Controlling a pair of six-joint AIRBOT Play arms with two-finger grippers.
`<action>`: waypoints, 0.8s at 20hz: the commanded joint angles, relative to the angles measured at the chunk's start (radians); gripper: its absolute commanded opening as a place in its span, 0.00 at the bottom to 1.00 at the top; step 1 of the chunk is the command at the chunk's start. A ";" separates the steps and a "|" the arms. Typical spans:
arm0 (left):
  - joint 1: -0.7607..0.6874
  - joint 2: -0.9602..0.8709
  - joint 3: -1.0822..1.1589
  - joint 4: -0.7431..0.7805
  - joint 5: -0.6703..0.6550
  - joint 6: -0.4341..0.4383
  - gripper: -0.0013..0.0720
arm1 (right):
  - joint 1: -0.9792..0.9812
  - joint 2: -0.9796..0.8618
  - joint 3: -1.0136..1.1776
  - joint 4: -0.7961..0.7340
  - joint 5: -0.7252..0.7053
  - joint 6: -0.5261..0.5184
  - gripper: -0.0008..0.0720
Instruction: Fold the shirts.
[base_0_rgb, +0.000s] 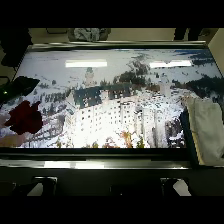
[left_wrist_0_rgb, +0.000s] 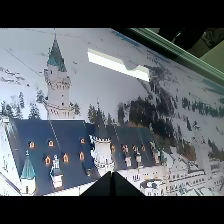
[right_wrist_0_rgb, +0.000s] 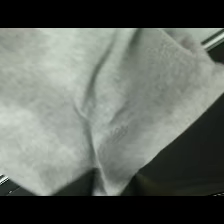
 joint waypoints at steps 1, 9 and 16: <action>0.000 0.000 0.020 -0.017 -0.003 0.000 0.06 | 0.001 0.001 0.020 -0.004 -0.089 -0.049 0.96; -0.085 -0.186 0.463 0.492 -0.098 -0.138 0.05 | 0.422 -0.006 0.541 0.068 -0.798 -0.290 0.95; -0.289 -0.457 0.421 0.888 -0.593 -0.288 0.84 | 0.971 -0.351 0.537 0.201 -0.122 -0.113 0.95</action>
